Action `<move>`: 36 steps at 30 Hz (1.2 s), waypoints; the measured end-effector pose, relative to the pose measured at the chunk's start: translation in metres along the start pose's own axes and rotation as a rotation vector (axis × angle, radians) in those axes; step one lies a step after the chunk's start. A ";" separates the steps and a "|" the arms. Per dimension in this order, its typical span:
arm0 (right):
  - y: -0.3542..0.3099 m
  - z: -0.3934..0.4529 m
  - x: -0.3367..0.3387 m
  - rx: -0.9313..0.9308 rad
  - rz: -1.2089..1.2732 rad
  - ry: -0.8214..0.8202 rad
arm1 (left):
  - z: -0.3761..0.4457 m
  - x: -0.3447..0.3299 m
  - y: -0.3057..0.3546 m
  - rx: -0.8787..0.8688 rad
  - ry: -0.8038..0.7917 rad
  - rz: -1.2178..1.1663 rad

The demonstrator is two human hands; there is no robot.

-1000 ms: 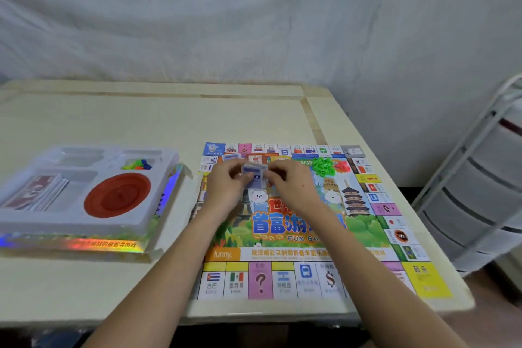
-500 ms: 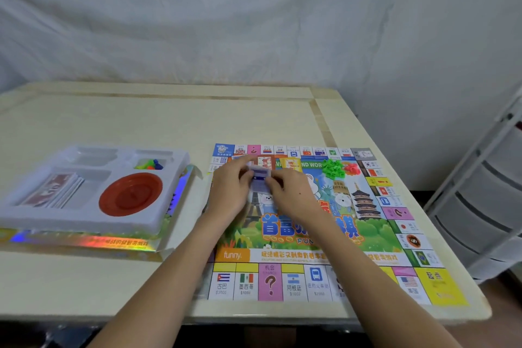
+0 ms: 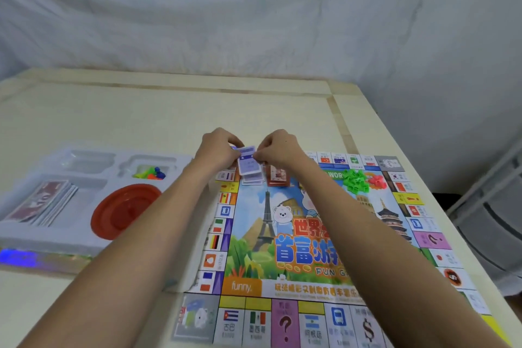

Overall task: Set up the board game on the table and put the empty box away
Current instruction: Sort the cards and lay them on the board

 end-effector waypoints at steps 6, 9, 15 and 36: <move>0.003 0.015 -0.023 0.016 -0.271 -0.071 | 0.007 -0.019 -0.009 0.038 -0.037 0.065; 0.002 0.014 -0.026 0.047 -0.351 -0.058 | 0.009 -0.025 -0.012 0.050 -0.064 0.077; 0.003 0.013 -0.035 0.096 -0.379 -0.039 | 0.008 -0.026 -0.002 -0.042 -0.104 0.218; 0.062 -0.008 0.015 -0.034 0.007 0.228 | 0.014 -0.051 0.019 -0.408 -0.571 0.589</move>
Point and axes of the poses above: each hand's wrist, its own z-axis towards the middle knuckle, its own x-axis out of the back of the hand, y = z × x, the point moved 5 cm from there along z, towards the middle knuckle, and after that the axes turned 10 degrees about -z, right-handed, at the moved point
